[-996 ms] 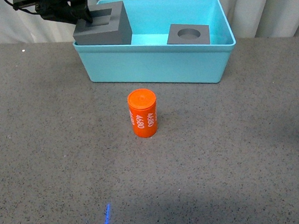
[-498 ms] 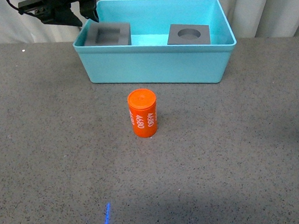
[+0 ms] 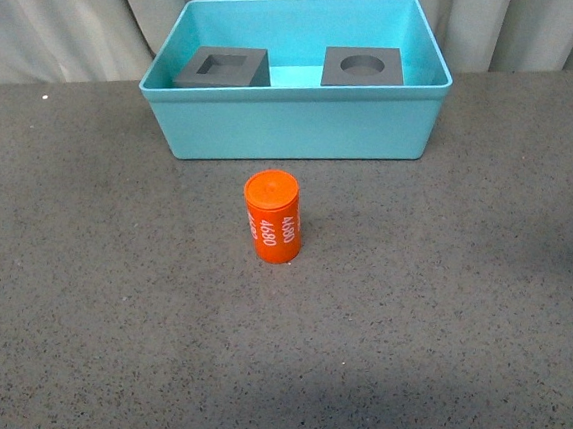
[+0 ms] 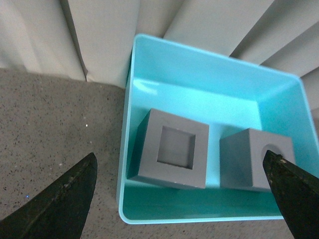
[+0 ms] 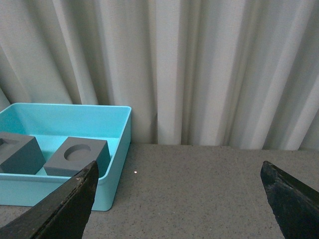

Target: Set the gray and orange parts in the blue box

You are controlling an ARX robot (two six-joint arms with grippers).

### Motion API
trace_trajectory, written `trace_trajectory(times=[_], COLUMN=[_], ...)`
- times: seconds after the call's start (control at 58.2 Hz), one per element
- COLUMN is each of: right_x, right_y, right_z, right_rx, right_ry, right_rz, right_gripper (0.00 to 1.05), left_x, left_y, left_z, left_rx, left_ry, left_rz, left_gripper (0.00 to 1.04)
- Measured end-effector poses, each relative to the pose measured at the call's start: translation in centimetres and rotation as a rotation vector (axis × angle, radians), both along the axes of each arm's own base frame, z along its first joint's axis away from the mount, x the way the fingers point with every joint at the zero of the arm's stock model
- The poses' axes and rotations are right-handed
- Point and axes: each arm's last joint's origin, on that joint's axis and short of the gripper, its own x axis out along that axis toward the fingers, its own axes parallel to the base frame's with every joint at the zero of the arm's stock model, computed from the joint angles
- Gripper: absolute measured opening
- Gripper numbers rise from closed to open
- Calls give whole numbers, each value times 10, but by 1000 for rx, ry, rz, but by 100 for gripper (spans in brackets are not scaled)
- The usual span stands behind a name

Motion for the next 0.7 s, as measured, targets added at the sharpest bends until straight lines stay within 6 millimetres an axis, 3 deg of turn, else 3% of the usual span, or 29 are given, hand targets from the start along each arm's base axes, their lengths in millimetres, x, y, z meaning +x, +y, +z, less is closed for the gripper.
trace_trajectory(times=[0.103,0.275,0.361,0.481,0.567,0.704], right_x=[0,0,0,0,0,0], right_y=[0,0,0,0,0,0], right_z=[0,0,0,0,0,0], right_rx=[0,0,0,0,0,0], right_ry=[0,0,0,0,0,0], right_rz=[0,0,0,0,0,0], right_gripper=[95,95,95,95,95,95], left_x=[-23,-56,-78,-120,-154,-185], left_y=[16,33,39,43,46,57], left_z=[-1,-18,-25,-28,-31,-47], left_rx=[-43,-46,78,186,229,250], left_ry=[-41,-37,-294,-522,-584,-555], left_rz=[90,190,209,183,172,158], left_gripper=[98,98,83,64,44,20])
